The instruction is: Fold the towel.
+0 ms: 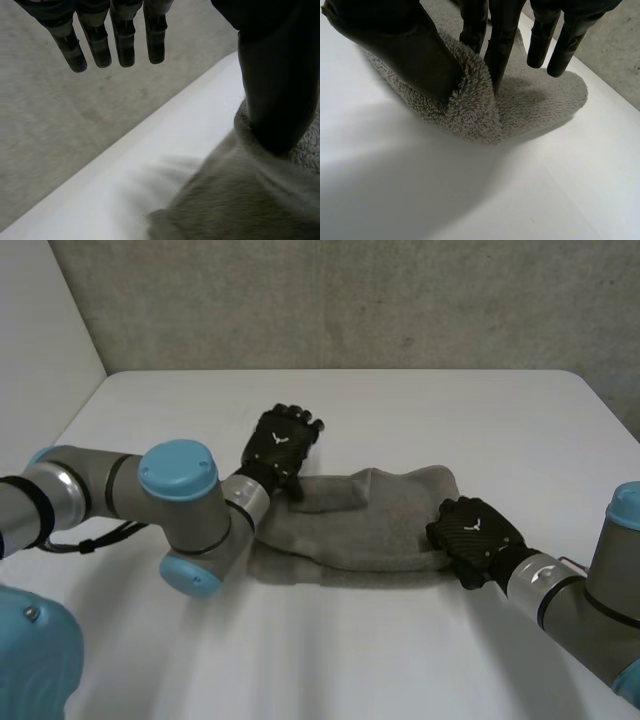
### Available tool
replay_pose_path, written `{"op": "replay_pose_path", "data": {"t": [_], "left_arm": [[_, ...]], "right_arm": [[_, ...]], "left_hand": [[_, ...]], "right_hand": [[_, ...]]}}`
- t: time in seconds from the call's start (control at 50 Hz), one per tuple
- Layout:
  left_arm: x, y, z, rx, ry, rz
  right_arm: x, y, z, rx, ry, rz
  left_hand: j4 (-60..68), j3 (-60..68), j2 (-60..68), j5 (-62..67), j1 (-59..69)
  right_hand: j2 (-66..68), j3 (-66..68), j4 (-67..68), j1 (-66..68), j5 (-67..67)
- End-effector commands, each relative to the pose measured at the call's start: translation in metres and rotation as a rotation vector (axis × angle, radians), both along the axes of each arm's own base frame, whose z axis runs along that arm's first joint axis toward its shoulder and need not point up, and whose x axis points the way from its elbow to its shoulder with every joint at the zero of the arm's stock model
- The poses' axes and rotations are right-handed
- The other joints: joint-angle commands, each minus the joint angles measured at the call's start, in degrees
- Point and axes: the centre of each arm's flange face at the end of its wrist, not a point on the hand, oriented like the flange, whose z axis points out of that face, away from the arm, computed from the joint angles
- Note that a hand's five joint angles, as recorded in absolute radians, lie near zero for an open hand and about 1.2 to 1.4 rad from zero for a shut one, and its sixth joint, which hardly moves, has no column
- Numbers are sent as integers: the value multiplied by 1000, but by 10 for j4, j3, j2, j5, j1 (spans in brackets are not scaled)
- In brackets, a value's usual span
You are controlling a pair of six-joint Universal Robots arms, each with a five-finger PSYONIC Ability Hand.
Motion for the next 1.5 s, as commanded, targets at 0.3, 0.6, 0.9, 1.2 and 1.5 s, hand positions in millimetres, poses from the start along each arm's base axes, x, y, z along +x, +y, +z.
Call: {"op": "replay_pose_path", "data": {"t": [0.3,0.6,0.9,1.2,1.5], "left_arm": [[53,36,29,64,-47,127],[103,40,59,66,-36,241],[139,24,70,70,-16,354],[108,23,98,8,83,264],[43,48,101,65,202,32]], "right_arm": [[-2,5,0,18,16,5],[52,0,81,-296,30,244],[181,73,30,-272,-32,632],[143,53,89,-196,-248,362],[66,2,93,1,-434,21]], "left_hand": [[-38,-33,1,-6,2],[-38,-33,-7,-14,-6],[-38,-33,-7,-14,-6],[-38,-33,-38,-45,-37],[-38,-33,-48,-55,-47]], "right_hand": [[91,-30,-44,84,43],[91,-30,-44,84,43],[91,-30,-44,84,43],[-609,-30,-44,-616,-657],[-609,-30,-44,-616,-657]]}}
